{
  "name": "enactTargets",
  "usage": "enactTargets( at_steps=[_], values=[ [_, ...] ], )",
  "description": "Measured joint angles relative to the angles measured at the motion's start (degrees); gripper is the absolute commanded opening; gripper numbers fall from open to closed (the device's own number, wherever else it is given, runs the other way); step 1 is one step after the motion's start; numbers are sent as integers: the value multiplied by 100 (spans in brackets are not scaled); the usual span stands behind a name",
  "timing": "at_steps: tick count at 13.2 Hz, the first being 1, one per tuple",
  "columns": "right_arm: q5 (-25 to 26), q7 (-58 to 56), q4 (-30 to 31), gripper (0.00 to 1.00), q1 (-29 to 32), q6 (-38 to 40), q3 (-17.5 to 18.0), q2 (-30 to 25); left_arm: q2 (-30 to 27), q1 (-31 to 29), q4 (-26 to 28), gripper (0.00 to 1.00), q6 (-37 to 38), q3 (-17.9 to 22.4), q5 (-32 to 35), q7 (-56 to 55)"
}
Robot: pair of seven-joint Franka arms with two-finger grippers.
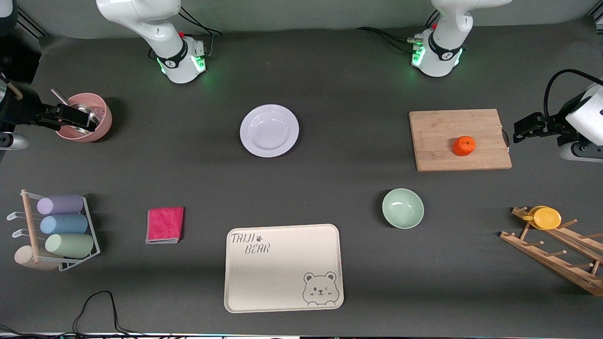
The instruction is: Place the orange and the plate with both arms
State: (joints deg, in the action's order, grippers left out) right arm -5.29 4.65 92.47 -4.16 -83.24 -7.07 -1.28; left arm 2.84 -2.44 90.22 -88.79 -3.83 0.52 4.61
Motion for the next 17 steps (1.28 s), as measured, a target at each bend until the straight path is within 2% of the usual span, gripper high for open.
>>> enactTargets(
  at_steps=[9,12,14,17],
  values=[
    [53,2,-10,100,-59,17,63,0,-22,-15,-1,100,260,17,10,2],
    [202,2,-1,100,-367,17,34,0,-362,-142,92,100,535,108,13,88],
    [273,3,8,100,-495,17,-17,1,-866,-167,499,100,575,203,20,161],
    [281,3,17,100,-617,17,-153,1,-1789,-173,1462,100,481,405,87,295]
  ],
)
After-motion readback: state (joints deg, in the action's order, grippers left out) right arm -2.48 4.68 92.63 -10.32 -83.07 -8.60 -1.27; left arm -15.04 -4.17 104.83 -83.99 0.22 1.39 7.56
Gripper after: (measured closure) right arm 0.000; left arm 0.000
